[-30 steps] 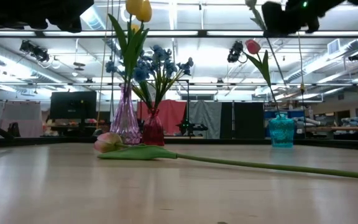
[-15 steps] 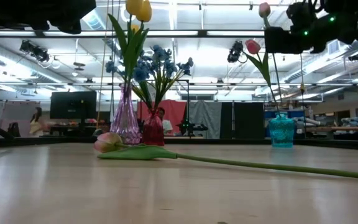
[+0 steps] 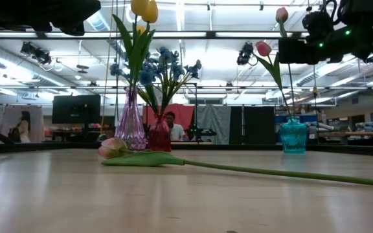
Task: Sort flowers into vase by color
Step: Put the right pink tulip into the blue vase
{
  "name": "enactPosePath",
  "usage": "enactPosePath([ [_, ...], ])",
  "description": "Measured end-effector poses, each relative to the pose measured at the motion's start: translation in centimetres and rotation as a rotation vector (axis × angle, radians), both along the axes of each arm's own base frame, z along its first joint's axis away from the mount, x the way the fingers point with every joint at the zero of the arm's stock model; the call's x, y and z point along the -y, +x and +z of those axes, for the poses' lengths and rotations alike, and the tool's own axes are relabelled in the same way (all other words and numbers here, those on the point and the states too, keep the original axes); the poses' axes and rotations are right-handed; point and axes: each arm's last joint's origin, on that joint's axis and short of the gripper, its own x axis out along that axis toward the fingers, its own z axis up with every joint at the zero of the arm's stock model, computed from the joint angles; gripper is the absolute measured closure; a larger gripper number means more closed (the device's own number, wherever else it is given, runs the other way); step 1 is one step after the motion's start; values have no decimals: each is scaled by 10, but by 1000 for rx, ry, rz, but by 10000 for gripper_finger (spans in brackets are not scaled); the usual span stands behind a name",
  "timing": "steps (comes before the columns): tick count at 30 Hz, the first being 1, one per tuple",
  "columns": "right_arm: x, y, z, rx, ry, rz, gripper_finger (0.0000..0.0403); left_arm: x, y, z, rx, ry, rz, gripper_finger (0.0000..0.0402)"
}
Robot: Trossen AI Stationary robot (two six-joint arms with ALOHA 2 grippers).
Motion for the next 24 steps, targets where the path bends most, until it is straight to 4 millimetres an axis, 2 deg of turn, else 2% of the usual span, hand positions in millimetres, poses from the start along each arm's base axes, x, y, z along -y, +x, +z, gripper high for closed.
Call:
enactPosePath([
  [7, 7, 5, -6, -5, -9, 6, 402, 0, 0, 0, 0, -2, 7, 254],
  [17, 13, 16, -26, -55, 74, -17, 399, 0, 0, 0, 0, -3, 9, 254],
  [24, 9, 22, -38, -106, 132, -51, 365, 0, 0, 0, 0, -3, 9, 254],
])
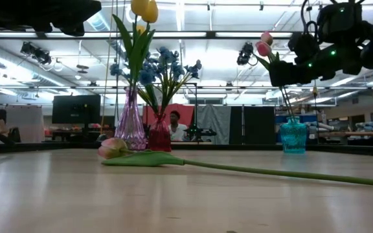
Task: Sort flowers into vase by color
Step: Put the right pink tulip into the blue vase, then put the pink tulip into the blue vase
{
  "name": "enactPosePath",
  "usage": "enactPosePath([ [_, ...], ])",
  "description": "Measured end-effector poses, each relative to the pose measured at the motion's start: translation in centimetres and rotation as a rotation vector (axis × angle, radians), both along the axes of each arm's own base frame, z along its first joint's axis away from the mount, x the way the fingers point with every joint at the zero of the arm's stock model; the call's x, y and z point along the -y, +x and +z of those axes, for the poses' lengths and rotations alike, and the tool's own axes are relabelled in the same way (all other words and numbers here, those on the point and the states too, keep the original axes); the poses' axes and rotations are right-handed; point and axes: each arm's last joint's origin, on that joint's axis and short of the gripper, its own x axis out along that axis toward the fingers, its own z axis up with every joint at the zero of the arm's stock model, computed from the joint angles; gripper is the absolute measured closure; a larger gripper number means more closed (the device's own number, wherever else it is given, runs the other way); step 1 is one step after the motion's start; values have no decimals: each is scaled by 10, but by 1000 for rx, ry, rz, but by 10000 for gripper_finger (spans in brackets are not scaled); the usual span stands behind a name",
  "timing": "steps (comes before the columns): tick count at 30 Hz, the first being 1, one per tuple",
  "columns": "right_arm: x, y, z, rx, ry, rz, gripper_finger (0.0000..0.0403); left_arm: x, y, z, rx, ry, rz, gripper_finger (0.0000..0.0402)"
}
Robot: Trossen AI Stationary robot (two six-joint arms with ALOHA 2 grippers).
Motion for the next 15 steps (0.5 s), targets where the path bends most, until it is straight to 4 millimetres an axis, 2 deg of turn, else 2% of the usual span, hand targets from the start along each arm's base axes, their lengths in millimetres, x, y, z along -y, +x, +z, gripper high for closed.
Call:
enactPosePath([
  [6, -8, 2, -6, -47, 33, -8, 344, 0, 0, 0, 0, -7, 0, 255],
  [15, -25, 7, -4, -49, 30, -18, 308, 0, 0, 0, -2, -26, -2, 255],
])
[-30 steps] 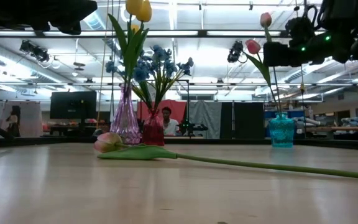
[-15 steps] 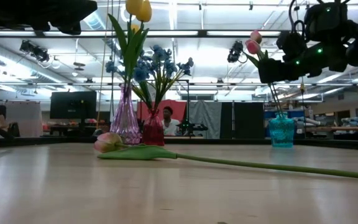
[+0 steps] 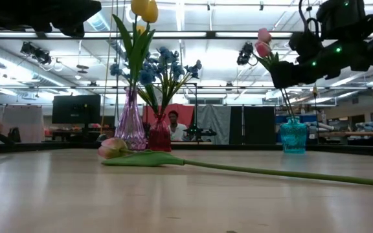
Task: Sort flowers into vase by color
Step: Put the pink tulip into the blue vase
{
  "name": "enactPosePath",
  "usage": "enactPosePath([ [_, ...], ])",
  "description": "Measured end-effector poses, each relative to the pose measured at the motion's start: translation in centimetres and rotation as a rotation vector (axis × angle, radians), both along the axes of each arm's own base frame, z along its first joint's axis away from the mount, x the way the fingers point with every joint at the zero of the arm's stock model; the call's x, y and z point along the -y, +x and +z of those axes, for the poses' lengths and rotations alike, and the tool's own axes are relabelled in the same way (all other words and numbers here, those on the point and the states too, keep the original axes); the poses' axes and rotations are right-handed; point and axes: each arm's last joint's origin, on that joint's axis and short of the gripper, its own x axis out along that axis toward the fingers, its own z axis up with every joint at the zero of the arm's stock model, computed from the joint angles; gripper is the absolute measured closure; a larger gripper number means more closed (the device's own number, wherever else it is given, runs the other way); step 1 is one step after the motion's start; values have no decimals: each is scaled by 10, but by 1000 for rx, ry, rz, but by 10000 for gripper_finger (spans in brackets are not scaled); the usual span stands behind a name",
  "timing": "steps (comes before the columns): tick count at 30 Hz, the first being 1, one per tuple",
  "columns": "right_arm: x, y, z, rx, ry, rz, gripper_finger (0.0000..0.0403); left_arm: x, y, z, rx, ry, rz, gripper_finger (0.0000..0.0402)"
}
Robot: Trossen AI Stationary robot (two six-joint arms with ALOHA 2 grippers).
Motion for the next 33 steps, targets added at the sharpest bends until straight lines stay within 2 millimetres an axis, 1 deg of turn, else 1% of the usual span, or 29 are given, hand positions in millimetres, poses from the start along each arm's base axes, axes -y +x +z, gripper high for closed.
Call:
enactPosePath([
  [4, -8, 2, 5, -30, 2, -29, 287, 0, 0, 0, 0, -4, 0, 255],
  [8, -10, 1, 6, -2, 20, -26, 266, 0, 0, 0, 0, -7, -1, 255],
  [13, -9, -2, -3, 0, 70, -31, 246, 0, 0, 0, -1, -25, -2, 255],
  [16, -10, -3, -5, 11, 89, -34, 243, 0, 0, -1, -8, -28, -3, 255],
  [20, -11, -4, -5, 54, 118, 11, 243, 0, 0, -1, -12, -28, -3, 255],
  [25, -12, -8, -14, 56, 180, 5, 243, 0, 0, -1, -13, -32, -3, 255],
  [33, -14, -11, -27, 33, 302, 68, 243, 0, 0, -3, -39, -67, -6, 255],
])
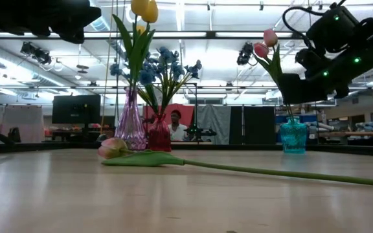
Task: Sort flowers into vase by color
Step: Put the pink tulip into the blue vase
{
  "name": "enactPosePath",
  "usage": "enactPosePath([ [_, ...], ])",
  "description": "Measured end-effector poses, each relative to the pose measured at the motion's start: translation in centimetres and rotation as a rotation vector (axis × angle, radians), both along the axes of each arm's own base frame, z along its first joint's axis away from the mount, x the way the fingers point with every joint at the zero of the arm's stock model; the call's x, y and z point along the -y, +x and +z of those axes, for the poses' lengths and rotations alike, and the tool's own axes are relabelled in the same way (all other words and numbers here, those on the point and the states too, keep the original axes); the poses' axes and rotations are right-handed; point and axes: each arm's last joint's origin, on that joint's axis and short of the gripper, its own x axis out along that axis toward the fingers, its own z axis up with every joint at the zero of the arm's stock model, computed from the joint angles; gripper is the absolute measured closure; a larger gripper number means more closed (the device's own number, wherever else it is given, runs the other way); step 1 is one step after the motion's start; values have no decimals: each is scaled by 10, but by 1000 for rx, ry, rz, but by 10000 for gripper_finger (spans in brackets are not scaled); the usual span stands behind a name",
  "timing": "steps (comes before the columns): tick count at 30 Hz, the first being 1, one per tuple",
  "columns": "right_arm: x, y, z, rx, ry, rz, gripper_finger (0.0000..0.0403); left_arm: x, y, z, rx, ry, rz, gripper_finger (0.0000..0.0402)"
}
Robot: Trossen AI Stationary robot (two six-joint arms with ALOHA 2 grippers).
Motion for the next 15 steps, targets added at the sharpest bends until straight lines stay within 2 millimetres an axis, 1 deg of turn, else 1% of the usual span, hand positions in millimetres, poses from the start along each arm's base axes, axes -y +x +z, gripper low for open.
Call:
enactPosePath([
  [7, -2, -4, -9, -39, 92, 35, 243, 0, 0, -1, -13, -1, 0, 255],
  [15, -4, -5, -14, -16, 193, 90, 243, 0, 0, -1, -14, -16, -1, 254],
])
